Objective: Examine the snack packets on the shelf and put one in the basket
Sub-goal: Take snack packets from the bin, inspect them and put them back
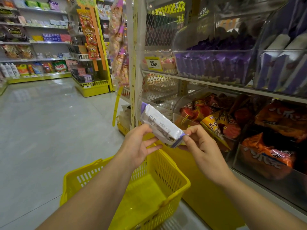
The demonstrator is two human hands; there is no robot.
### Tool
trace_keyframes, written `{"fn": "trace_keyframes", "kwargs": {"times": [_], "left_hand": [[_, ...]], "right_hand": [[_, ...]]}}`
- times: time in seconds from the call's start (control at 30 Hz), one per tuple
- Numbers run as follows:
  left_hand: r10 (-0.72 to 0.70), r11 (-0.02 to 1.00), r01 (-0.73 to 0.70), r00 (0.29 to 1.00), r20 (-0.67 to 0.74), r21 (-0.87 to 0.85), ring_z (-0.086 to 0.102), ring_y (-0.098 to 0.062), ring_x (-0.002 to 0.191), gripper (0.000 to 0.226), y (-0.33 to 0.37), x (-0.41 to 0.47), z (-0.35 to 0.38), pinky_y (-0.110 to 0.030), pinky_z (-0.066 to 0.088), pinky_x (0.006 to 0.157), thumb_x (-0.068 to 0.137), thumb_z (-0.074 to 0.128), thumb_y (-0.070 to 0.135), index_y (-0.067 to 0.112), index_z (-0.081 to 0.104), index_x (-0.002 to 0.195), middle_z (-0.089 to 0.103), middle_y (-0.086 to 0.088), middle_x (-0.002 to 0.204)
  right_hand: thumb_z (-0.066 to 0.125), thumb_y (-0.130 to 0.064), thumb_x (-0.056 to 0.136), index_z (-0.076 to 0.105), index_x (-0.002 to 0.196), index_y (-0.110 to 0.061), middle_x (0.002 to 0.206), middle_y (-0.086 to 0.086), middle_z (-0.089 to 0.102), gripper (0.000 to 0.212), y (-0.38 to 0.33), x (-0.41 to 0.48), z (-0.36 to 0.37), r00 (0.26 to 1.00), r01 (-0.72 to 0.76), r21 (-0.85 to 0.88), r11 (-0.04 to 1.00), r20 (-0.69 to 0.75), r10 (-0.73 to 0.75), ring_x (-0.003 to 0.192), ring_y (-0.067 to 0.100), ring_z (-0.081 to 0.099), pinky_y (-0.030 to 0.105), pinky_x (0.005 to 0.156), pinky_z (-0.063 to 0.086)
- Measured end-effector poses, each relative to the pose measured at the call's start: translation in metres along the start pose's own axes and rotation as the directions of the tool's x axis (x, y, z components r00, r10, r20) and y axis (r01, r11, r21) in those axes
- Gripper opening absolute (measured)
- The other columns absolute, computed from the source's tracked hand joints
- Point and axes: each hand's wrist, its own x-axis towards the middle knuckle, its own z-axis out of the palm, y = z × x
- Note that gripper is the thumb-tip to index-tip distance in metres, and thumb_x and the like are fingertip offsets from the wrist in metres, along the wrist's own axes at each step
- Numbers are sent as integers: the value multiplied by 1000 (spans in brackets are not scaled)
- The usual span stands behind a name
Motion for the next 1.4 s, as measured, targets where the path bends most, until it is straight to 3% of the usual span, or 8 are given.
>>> {"fn": "trace_keyframes", "kwargs": {"times": [0.3, 0.57, 0.73, 0.97, 1.07, 1.17, 1.3, 1.4], "left_hand": [[144, 979, -153, 987, 72, 138, 69, -21, 103, 31, 2, -9, 9, -42, 58, 77, 91, 61, 14, 26, 58, 120, 73, 2, 110], [256, 954, -283, 942, 215, 101, 68, -17, 107, 78, 6, -20, 36, -41, 59, 75, 81, 69, 12, 48, 34, 140, 71, 6, 113], [431, 851, -485, 865, 258, 203, 65, -18, 112, 57, 29, -31, 53, -50, 50, 97, 84, 67, 9, 42, 47, 126, 70, 6, 118], [553, 714, -667, 724, 412, 214, 69, -11, 100, 43, 68, -50, 137, -22, 55, 74, 76, 72, 28, 34, 58, 116, 73, 8, 109], [538, 661, -715, 663, 521, 228, 64, -16, 112, 54, 85, -57, 178, -32, 56, 84, 67, 76, 39, 47, 56, 116, 66, 8, 124], [557, 595, -763, 619, 554, 255, 64, -14, 110, 60, 94, -57, 212, -33, 54, 89, 71, 77, 29, 43, 54, 124, 63, 4, 126], [578, 514, -798, 594, 560, 315, 63, -13, 107, 47, 108, -44, 246, -27, 54, 87, 79, 74, 16, 40, 56, 116, 62, 3, 125], [506, 525, -765, 633, 586, 373, 68, -18, 96, 39, 118, -32, 266, -35, 57, 82, 71, 71, 23, 42, 58, 102, 66, -2, 113]], "right_hand": [[44, -5, 97, 47, 91, -2, 93, 9, 64, 7, -4, 4, -2, 998, -49, 173, 984, -34, 56, 92, 15, 66, 29, 80, 58], [43, -7, 98, 44, 87, -11, 87, 9, 74, 12, -20, 12, -7, 985, -109, 474, 874, -68, 159, 85, 20, 72, 27, 72, 59], [65, -9, 88, 42, 120, -42, 133, -11, 51, 52, -48, 3, -25, 992, 57, 38, 998, -116, -52, 98, 10, 67, 28, 81, 57], [74, -28, 81, 30, 131, -51, 155, -13, 20, 71, -107, 5, -79, 952, 227, -428, 875, -91, -292, 137, 6, 35, 17, 104, 41], [72, -37, 79, 31, 134, -49, 146, -23, 29, 69, -136, 10, -105, 920, 240, -474, 847, -167, -354, 136, 7, 38, 29, 107, 42], [70, -44, 77, 32, 133, -49, 120, -39, 41, 68, -155, 17, -130, 895, 235, -526, 818, -211, -393, 116, -2, 53, 13, 91, 47], [69, -55, 73, 41, 143, -31, 119, -16, 60, 79, -175, 29, -175, 942, 64, -725, 686, -182, -281, 104, 4, 60, 18, 84, 45], [72, -42, 79, 59, 128, -21, 117, -2, 68, 55, -192, 38, -211, 972, -19, -882, 470, -127, -199, 97, 12, 63, 20, 82, 45]]}}
